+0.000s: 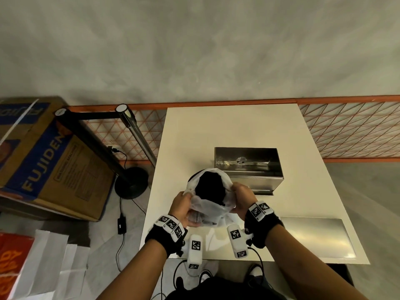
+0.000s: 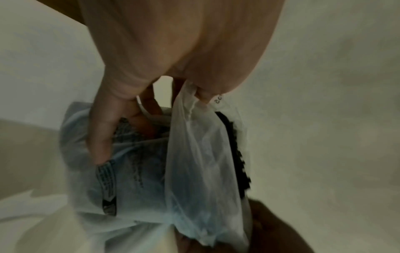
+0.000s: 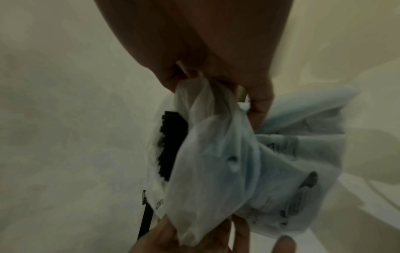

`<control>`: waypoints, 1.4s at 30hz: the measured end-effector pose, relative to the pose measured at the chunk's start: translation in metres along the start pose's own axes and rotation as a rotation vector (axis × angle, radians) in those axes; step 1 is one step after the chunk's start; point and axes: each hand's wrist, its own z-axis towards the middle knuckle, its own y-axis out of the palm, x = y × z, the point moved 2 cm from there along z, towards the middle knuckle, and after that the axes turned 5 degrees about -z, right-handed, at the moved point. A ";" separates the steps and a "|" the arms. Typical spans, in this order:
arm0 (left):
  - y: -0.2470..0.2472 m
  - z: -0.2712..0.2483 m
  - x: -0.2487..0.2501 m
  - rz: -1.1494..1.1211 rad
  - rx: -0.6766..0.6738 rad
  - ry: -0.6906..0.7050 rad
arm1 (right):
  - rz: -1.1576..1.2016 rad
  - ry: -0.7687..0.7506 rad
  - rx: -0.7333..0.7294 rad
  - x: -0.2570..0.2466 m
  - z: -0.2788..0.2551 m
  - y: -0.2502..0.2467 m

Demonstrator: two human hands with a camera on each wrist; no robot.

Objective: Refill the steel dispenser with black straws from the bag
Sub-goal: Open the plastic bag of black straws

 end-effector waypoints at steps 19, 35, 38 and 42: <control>0.013 0.000 -0.015 -0.328 0.168 0.104 | 0.239 -0.076 -0.312 0.001 0.013 -0.010; 0.039 0.006 0.049 0.787 0.154 0.800 | -0.677 -0.537 0.136 0.002 0.008 -0.004; 0.039 0.012 0.048 0.711 0.219 0.797 | -0.680 -0.701 0.171 -0.005 0.000 0.000; 0.029 0.033 0.044 0.498 0.186 0.603 | -0.664 -0.630 0.141 -0.013 0.007 -0.002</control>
